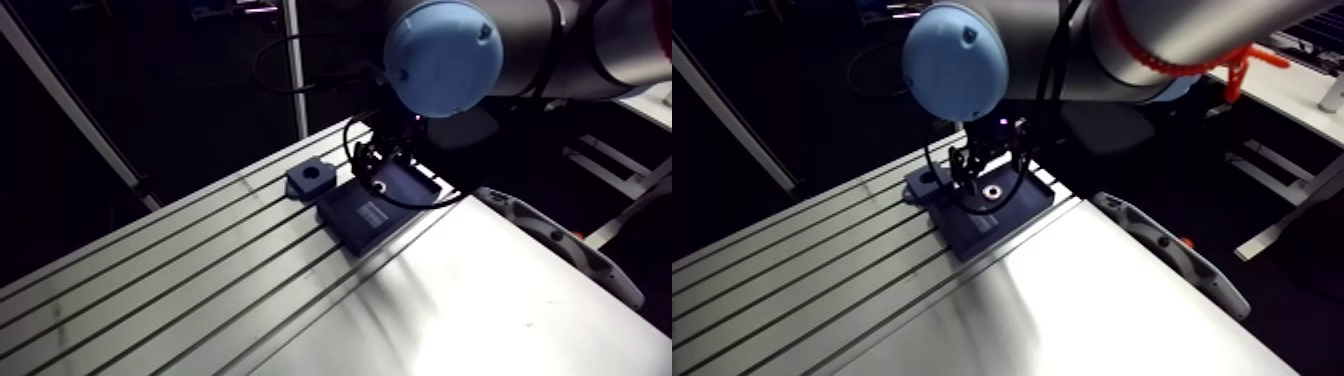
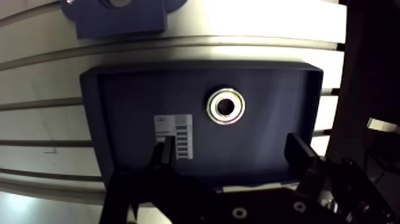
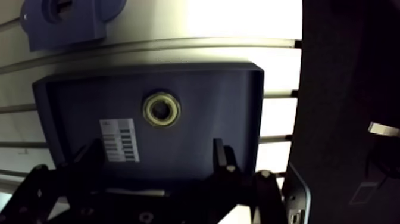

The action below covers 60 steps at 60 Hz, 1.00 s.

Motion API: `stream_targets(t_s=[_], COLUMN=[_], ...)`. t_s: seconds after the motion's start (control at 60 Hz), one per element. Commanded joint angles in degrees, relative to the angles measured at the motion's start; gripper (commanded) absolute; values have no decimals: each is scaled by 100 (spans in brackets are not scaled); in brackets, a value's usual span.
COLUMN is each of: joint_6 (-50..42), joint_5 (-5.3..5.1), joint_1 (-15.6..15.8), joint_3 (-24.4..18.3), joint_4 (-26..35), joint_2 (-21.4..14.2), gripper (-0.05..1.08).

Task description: Pick up the bearing and press it into the housing until flush.

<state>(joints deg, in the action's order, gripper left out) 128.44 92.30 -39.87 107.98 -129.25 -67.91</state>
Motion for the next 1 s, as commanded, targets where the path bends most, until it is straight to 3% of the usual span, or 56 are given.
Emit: stream_targets(t_s=[0.017,1.0], joint_6=[-7,-33], joint_5=[2,-24], joint_1=[-4,-40], joint_3=[17,-35], joint_4=[-17,-77], joint_2=[20,194], gripper=[1,1])
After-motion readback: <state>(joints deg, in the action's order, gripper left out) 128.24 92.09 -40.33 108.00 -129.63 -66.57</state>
